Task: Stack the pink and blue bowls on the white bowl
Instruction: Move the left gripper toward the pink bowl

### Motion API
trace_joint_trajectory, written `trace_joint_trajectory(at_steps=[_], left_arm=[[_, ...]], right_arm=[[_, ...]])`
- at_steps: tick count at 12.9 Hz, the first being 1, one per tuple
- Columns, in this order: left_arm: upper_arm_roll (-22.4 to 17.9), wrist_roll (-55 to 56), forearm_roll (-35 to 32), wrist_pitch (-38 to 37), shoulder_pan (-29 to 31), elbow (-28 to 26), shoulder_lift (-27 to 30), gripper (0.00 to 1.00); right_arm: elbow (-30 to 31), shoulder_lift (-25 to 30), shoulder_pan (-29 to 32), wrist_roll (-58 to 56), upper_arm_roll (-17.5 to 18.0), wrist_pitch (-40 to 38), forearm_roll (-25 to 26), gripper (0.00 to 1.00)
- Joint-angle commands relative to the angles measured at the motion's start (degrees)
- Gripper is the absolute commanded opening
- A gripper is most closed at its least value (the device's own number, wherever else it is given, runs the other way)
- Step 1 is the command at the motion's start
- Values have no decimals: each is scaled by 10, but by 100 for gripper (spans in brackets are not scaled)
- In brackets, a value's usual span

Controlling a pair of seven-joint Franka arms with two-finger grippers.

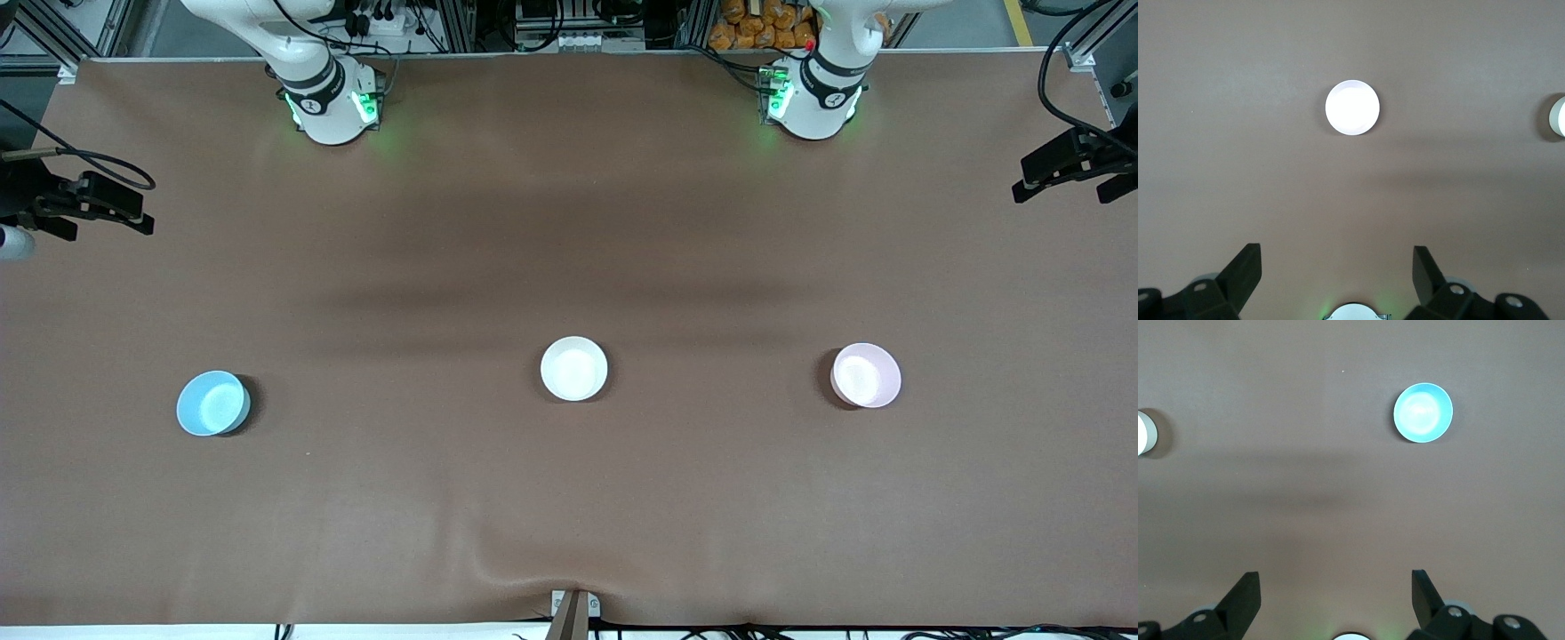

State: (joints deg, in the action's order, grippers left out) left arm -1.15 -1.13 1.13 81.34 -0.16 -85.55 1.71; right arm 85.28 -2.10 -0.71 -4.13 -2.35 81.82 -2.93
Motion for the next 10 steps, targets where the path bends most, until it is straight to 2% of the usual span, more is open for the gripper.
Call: trace_joint_trajectory(at_steps=[1,5,10], left_arm=[[3,-2,-3,0,2,6,-3,100],[5,1,-3,0,2,5,-7,100],[1,-5,-10,6,25,5,-65,100]], right_arm=[[14,14,3,-3,1,5,-3,100],[14,13,3,-3,1,5,-3,100],[14,13,2,-4,0,5,-3,100]])
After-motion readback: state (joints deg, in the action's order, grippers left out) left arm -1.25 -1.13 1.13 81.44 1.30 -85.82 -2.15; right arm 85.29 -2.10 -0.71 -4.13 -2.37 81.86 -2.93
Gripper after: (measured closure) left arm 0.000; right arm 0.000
